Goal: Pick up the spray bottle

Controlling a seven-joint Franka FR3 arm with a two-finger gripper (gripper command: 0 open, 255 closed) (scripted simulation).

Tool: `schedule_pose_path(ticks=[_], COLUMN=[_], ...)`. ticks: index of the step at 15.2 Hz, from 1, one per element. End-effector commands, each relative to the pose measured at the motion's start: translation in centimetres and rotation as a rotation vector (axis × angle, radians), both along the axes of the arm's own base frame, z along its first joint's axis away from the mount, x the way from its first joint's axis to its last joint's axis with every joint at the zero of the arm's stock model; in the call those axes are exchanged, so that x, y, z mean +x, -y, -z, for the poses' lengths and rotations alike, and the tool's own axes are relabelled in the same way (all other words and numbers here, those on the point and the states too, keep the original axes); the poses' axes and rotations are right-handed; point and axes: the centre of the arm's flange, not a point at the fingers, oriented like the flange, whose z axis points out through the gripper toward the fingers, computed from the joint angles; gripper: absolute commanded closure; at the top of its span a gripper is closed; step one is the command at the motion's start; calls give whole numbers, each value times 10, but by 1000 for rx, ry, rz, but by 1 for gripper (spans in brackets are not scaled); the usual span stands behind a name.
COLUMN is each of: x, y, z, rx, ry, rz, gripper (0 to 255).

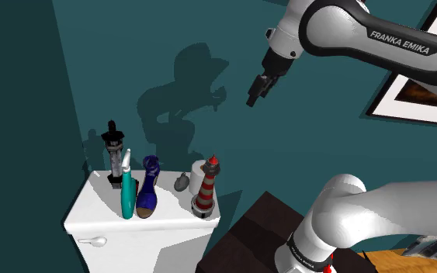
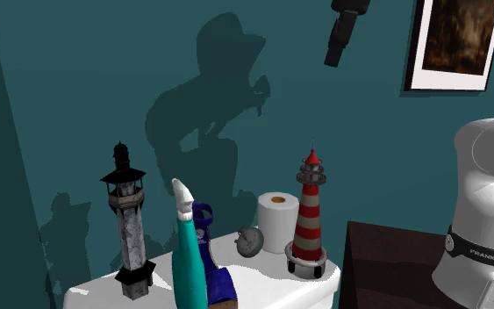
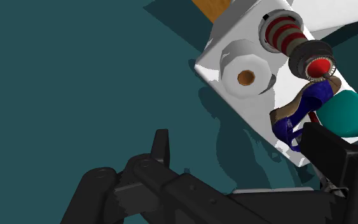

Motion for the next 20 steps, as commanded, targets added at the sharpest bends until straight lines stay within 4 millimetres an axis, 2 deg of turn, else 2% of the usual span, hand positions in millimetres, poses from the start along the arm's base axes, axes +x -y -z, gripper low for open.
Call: schedule_pose_path(ticks=[1,10,20], x=[0,37,93], y=[0,-105,-216], z=[0,50,105], rx=[0,16,34], ry=[0,-42,-88], rz=[0,135,285], gripper=[0,0,0])
